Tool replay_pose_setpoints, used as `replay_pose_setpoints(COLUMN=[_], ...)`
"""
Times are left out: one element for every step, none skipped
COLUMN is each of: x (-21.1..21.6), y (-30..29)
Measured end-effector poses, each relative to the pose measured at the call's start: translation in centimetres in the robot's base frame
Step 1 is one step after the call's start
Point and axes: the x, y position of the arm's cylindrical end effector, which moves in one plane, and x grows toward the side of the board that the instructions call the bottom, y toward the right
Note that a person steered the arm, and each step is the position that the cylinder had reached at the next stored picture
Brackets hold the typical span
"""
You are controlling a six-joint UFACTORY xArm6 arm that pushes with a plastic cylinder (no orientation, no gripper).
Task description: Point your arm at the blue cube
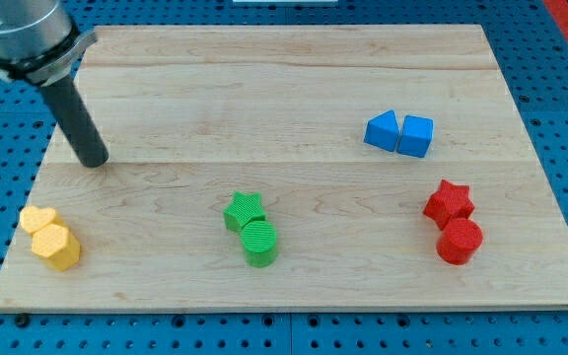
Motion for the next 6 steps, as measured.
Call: replay_pose_setpoints(x=[-0.3,-0.3,-1.1,-1.2,-2.1,-1.0], y=[0.0,0.4,2.1,2.6,15.0,30.7])
